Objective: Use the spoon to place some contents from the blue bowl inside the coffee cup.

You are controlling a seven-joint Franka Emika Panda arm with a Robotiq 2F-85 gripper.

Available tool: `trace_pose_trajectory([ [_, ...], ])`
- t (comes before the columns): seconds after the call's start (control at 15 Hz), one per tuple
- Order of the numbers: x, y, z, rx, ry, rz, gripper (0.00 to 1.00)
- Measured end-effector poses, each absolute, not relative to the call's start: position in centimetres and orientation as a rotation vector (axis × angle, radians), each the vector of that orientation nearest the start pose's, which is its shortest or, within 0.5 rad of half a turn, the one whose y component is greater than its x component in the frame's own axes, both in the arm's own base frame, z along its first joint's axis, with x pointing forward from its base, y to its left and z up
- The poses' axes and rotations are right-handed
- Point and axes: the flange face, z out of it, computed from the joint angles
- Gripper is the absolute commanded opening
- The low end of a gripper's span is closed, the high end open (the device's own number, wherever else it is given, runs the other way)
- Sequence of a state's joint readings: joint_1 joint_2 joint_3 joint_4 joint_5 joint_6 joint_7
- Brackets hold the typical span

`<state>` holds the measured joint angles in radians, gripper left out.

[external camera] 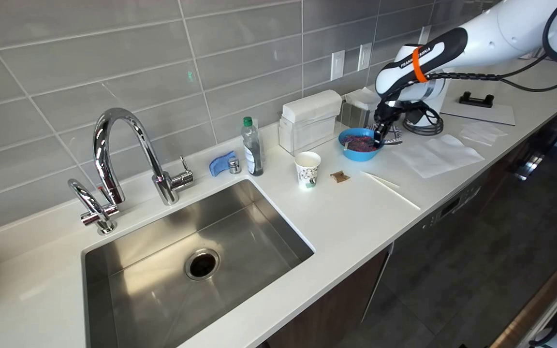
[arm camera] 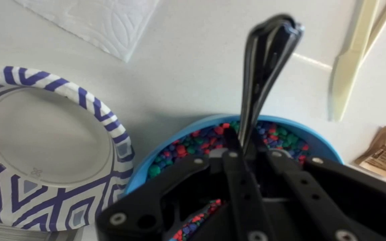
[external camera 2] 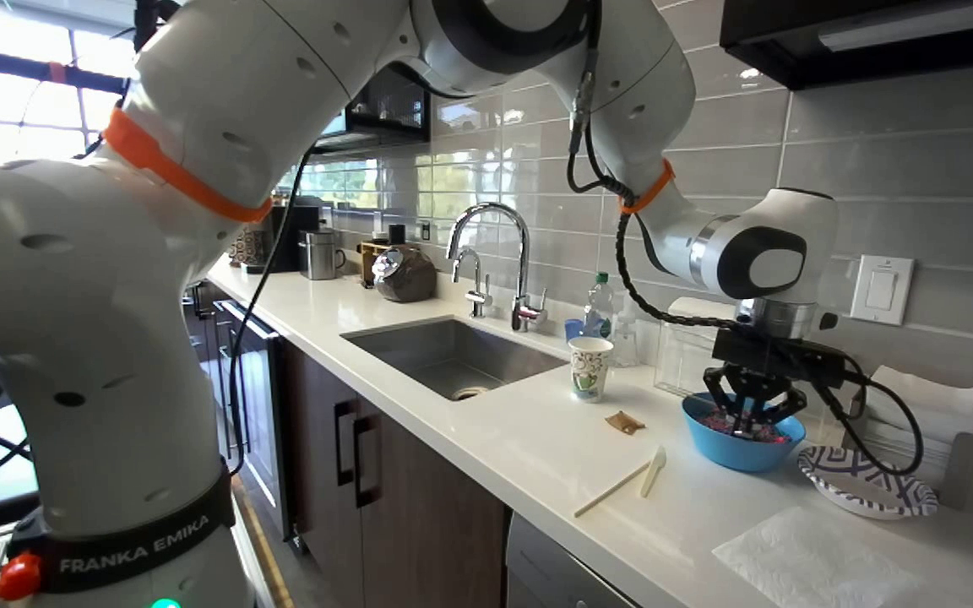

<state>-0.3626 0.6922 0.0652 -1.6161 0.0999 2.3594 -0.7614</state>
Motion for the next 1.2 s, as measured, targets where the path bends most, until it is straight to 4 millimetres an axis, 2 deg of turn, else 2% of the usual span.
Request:
trace_pose_trajectory([
  [0.73,66.0,-23.2,22.5,-2.915,-0.54,-0.245,0.03],
  [1.2,66.0,-23.3,24.4,-2.889,-0.57,-0.281,0.03],
])
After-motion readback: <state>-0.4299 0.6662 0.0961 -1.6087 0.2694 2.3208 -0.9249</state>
